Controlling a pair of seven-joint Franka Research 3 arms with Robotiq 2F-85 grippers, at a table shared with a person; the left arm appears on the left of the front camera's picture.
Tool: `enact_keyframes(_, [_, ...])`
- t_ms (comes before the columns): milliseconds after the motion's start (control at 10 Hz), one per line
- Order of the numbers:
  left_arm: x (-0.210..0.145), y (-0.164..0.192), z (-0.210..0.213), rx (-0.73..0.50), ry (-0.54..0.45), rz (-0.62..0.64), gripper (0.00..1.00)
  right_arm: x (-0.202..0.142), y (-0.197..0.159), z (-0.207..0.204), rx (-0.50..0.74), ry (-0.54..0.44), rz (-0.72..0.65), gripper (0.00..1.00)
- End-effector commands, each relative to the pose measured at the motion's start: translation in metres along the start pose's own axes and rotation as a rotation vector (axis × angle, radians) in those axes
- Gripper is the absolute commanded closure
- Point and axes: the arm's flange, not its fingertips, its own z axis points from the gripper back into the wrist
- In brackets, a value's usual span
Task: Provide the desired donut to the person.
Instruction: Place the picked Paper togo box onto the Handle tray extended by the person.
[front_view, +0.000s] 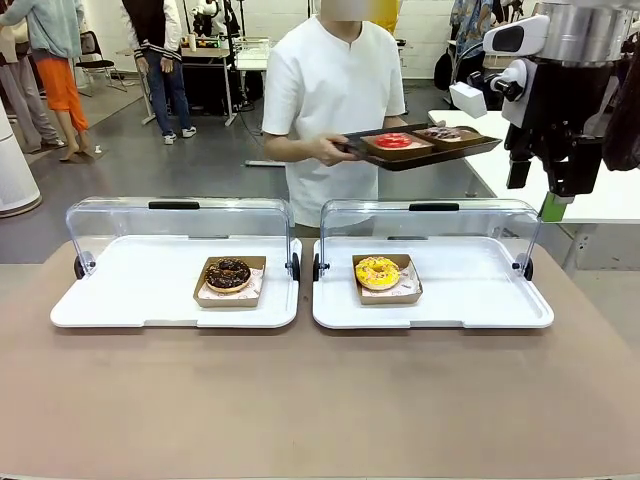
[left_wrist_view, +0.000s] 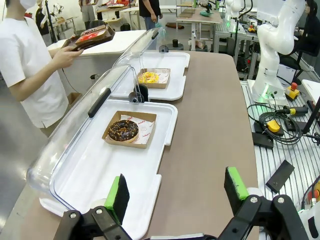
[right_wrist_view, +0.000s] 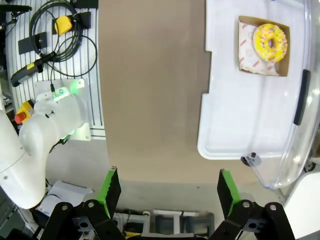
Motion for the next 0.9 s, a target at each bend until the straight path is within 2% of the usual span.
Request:
enact_keyframes(0, [0.000, -0.001, 0.001, 0.003, -0.020, -0.010, 0.00, 0.000, 0.000, 0.000, 0.001, 0.018, -0.019, 0.00])
enact_keyframes(200, [0.000, -0.001, 0.001, 0.003, -0.020, -0.010, 0.00, 0.000, 0.000, 0.000, 0.000, 0.000, 0.000, 0.00])
enact_keyframes(300, [0.000, -0.001, 0.001, 0.003, -0.020, -0.010, 0.00, -0.028, -0.011, 0.011, 0.028, -0.164, -0.016, 0.00])
enact_keyframes(600, [0.000, -0.001, 0.001, 0.003, -0.020, -0.010, 0.00, -0.120, -0.045, 0.006, 0.104, -0.453, -0.019, 0.00])
enact_keyframes(700, [0.000, -0.001, 0.001, 0.003, -0.020, -0.010, 0.00, -0.154, -0.065, -0.001, 0.072, -0.562, -0.069, 0.00])
enact_keyframes(800, [0.000, -0.001, 0.001, 0.003, -0.020, -0.010, 0.00, -0.186, -0.077, -0.013, 0.100, -0.656, -0.099, 0.00])
